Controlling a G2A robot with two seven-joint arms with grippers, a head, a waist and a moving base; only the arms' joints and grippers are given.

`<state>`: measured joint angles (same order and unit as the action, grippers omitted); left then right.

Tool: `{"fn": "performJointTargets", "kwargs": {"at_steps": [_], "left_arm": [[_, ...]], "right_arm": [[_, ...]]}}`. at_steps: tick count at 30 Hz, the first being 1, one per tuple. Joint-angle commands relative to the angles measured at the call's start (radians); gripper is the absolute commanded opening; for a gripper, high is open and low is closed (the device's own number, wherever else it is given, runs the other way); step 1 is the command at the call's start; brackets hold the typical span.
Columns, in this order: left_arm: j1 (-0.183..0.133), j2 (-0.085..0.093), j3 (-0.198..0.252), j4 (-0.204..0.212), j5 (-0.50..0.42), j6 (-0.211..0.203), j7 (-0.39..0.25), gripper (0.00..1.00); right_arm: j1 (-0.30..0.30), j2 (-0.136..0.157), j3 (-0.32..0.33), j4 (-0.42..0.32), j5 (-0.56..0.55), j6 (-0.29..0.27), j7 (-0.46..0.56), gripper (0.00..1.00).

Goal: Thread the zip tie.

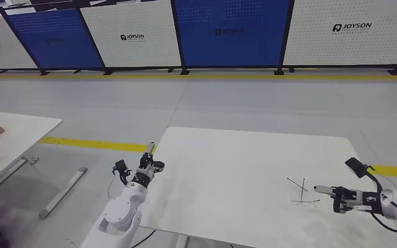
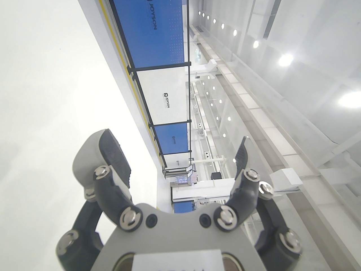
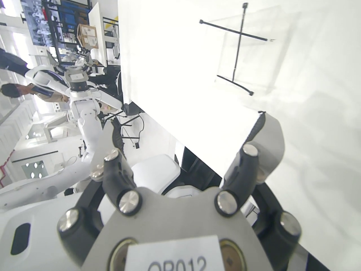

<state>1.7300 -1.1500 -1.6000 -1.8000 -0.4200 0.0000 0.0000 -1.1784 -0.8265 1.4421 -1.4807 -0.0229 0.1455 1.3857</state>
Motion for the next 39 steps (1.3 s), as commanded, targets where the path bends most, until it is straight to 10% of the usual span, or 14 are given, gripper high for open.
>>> {"fn": "performJointTargets", "kwargs": {"at_steps": [1, 6, 39], "left_arm": [[0.000, 0.000, 0.000, 0.000, 0.000, 0.000, 0.000, 1.00], [0.000, 0.000, 0.000, 0.000, 0.000, 0.000, 0.000, 1.00], [0.000, 0.000, 0.000, 0.000, 0.000, 0.000, 0.000, 1.00]], "right_arm": [[0.029, 0.001, -0.030, 0.012, -0.023, 0.027, 0.004, 1.00], [0.121, 0.003, -0.153, 0.076, -0.062, 0.042, 0.004, 1.00], [0.177, -0.001, -0.233, 0.128, -0.106, 0.162, -0.024, 1.00]]}}
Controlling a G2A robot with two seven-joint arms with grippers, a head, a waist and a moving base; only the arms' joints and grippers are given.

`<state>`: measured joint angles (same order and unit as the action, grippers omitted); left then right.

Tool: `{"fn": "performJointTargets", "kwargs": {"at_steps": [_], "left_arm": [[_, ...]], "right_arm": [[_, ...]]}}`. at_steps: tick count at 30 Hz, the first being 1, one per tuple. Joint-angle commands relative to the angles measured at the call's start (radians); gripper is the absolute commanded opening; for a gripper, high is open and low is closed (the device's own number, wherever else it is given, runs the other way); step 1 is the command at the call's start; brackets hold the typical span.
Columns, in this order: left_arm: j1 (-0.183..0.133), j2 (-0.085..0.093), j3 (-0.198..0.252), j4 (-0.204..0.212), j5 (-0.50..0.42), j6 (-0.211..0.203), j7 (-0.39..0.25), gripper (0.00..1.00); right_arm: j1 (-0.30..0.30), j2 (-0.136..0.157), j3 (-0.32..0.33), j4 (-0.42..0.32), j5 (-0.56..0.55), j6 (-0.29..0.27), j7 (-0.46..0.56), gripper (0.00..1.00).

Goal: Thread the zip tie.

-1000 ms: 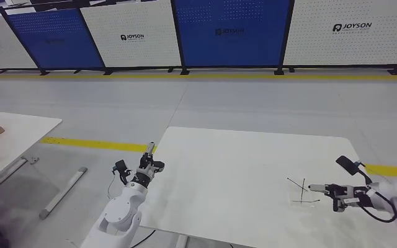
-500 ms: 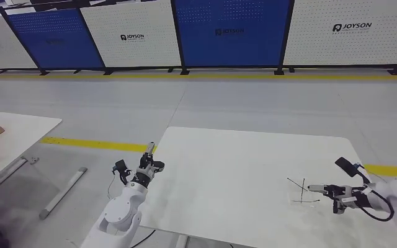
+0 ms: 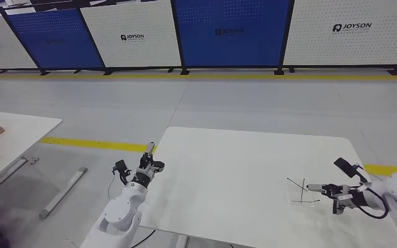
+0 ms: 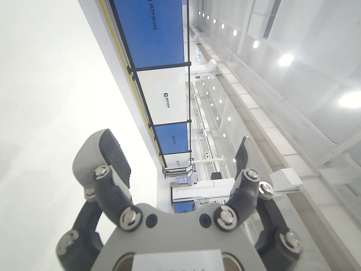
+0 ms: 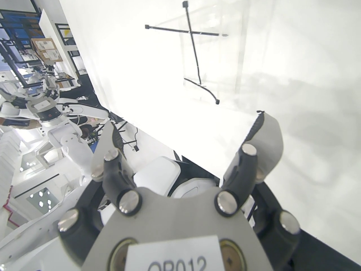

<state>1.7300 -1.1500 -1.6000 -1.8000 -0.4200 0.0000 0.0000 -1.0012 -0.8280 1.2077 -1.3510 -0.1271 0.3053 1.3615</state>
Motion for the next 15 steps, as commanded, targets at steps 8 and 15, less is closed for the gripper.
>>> {"fn": "performJointTargets", "kwargs": {"at_steps": [8, 15], "left_arm": [[0.000, 0.000, 0.000, 0.000, 0.000, 0.000, 0.000, 1.00], [0.000, 0.000, 0.000, 0.000, 0.000, 0.000, 0.000, 1.00]], "right_arm": [[0.025, 0.001, -0.026, 0.016, -0.023, 0.029, 0.028, 0.38], [0.054, -0.002, -0.064, 0.068, -0.035, 0.035, 0.028, 0.31]]}}
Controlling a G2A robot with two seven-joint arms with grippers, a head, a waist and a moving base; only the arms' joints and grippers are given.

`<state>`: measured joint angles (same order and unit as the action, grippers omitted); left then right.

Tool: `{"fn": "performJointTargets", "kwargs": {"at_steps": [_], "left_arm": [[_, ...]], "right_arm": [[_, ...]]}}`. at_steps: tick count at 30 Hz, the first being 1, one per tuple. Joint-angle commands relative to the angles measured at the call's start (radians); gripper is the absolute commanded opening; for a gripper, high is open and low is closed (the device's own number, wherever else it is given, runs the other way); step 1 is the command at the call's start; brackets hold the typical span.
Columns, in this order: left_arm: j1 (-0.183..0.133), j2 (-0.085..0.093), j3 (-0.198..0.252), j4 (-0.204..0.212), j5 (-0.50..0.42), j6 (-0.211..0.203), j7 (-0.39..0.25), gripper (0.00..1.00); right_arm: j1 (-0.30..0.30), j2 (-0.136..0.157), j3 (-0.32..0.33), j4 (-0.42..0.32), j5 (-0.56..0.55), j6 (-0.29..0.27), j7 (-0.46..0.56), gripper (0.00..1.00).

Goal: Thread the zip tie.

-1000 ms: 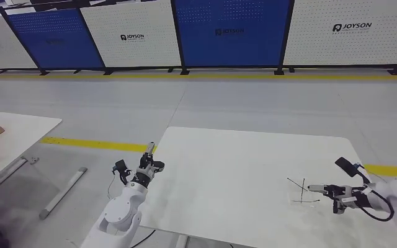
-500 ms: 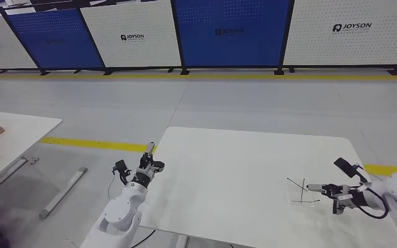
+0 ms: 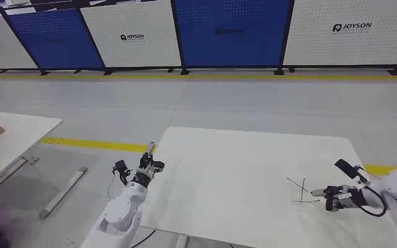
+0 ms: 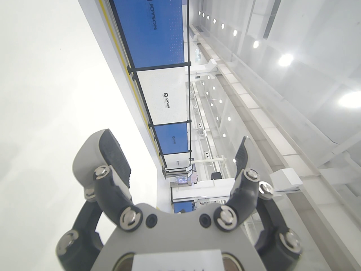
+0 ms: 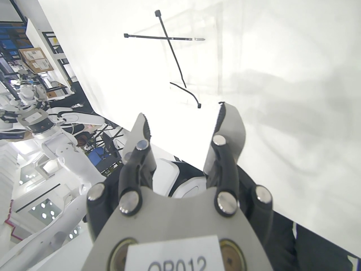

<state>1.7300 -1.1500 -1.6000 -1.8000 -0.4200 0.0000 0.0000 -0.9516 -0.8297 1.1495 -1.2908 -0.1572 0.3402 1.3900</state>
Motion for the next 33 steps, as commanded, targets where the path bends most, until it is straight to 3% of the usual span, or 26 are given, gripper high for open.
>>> {"fn": "performJointTargets", "kwargs": {"at_steps": [1, 17, 28, 33], "left_arm": [[0.000, 0.000, 0.000, 0.000, 0.000, 0.000, 0.000, 1.00], [0.000, 0.000, 0.000, 0.000, 0.000, 0.000, 0.000, 1.00], [0.000, 0.000, 0.000, 0.000, 0.000, 0.000, 0.000, 1.00], [0.000, 0.000, 0.000, 0.000, 0.000, 0.000, 0.000, 1.00]], "right_arm": [[0.012, -0.002, -0.014, 0.018, -0.007, 0.000, 0.000, 0.30], [0.056, -0.016, -0.071, 0.080, -0.025, 0.000, 0.000, 0.20], [0.079, -0.022, -0.094, 0.098, -0.025, 0.000, 0.000, 0.19], [0.086, -0.025, -0.105, 0.103, -0.029, 0.000, 0.000, 0.12]]}}
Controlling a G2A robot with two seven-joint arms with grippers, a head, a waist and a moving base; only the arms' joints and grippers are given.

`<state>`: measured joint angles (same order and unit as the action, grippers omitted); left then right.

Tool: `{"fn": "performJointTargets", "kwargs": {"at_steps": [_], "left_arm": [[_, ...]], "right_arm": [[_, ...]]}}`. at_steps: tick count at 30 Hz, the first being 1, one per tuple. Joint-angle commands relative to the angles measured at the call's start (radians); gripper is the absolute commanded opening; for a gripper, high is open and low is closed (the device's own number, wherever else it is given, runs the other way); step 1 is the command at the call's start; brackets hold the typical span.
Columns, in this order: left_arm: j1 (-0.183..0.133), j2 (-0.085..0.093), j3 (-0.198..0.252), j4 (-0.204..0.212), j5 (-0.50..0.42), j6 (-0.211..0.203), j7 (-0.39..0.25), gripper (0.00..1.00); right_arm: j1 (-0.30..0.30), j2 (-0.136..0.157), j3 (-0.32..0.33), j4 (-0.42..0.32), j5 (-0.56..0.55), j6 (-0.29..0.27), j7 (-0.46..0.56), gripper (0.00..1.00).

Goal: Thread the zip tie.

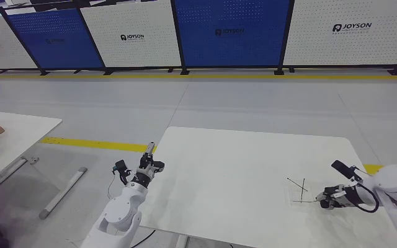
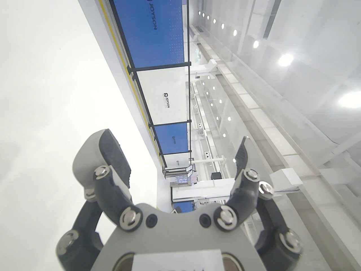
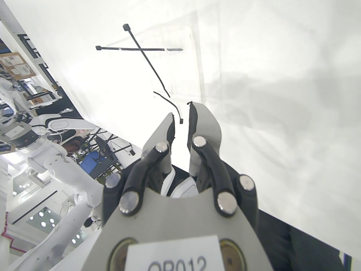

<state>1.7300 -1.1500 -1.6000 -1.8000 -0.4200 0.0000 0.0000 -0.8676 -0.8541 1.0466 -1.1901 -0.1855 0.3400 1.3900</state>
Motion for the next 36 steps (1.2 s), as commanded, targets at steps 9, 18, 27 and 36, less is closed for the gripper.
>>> {"fn": "performJointTargets", "kwargs": {"at_steps": [9, 18, 27, 36], "left_arm": [[0.000, 0.000, 0.000, 0.000, 0.000, 0.000, 0.000, 1.00], [0.000, 0.000, 0.000, 0.000, 0.000, 0.000, 0.000, 1.00], [0.000, 0.000, 0.000, 0.000, 0.000, 0.000, 0.000, 1.00], [0.000, 0.000, 0.000, 0.000, 0.000, 0.000, 0.000, 1.00]], "right_arm": [[0.017, -0.002, -0.018, 0.012, -0.003, 0.000, 0.000, 0.00], [-0.008, 0.012, 0.019, -0.028, -0.003, 0.000, 0.000, 0.00], [-0.166, 0.053, 0.220, -0.168, 0.130, -0.014, -0.075, 0.00], [-0.210, 0.062, 0.268, -0.191, 0.166, -0.041, -0.084, 0.00]]}}
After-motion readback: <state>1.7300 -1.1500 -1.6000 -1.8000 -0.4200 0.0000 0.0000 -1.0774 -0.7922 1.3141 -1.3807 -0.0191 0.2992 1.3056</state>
